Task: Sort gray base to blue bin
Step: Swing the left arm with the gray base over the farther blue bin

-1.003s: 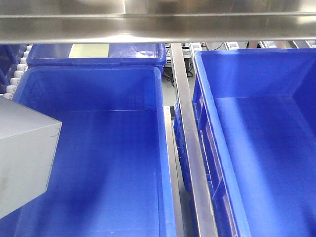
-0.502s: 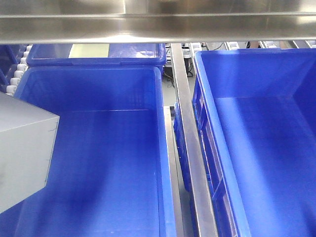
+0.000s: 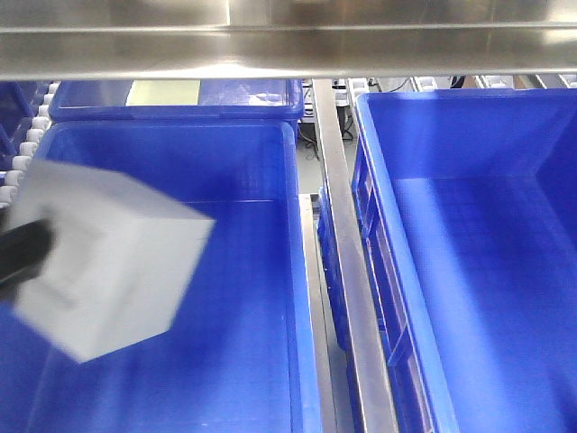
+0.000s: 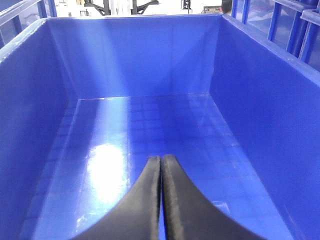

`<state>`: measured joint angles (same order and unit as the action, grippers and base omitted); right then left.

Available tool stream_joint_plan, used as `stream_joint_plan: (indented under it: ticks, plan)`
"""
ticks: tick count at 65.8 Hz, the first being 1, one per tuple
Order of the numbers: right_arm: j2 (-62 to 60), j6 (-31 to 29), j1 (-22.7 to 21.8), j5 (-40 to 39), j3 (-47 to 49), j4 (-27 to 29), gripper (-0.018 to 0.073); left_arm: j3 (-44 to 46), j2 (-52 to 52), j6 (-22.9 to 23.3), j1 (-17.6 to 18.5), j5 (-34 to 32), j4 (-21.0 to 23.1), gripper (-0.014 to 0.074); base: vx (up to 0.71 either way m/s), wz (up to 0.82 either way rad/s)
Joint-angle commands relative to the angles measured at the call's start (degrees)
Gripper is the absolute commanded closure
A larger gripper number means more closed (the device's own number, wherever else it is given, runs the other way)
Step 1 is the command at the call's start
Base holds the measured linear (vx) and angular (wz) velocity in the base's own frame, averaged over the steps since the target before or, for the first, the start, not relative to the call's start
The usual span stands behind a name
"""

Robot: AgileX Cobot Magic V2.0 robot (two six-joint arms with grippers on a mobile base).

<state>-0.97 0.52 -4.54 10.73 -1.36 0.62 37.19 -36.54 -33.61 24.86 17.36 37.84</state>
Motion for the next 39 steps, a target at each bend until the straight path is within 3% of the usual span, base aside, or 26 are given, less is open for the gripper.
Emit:
stream_joint_plan:
  ticks: [1,8,21,28,39]
  plan:
    - [0.2,-0.5,-0.1,-2.3,-0.3,-0.3,0.0564,4.8,-5.0,-10.2,0.1,-5.5,11.7,0.0603,0.0,0.0]
    - [0.2,-0.5,-0.1,-2.3,-0.3,-0.3,0.0564,7.6,-10.3,-18.5,0.1,-2.3,19.3,0.0603,0.0,0.0]
    - [0.2,-0.5,-0.1,-2.3,-0.3,-0.3,0.0564,10.9,-18.3,-28.3,0.1,1.0,30.2,0.0603,0.0,0.0]
    - [0.2,-0.5,-0.1,-2.3,-0.3,-0.3,0.0564,12.1,-20.8,-31.8,1.1,0.8,32.2,0.0603,0.0,0.0]
    - [0.2,-0.5,-0.1,-2.3,-0.3,-0.3,0.0564,13.9,-24.2,-33.6,8.5,-5.3,32.2,0.0603,0.0,0.0]
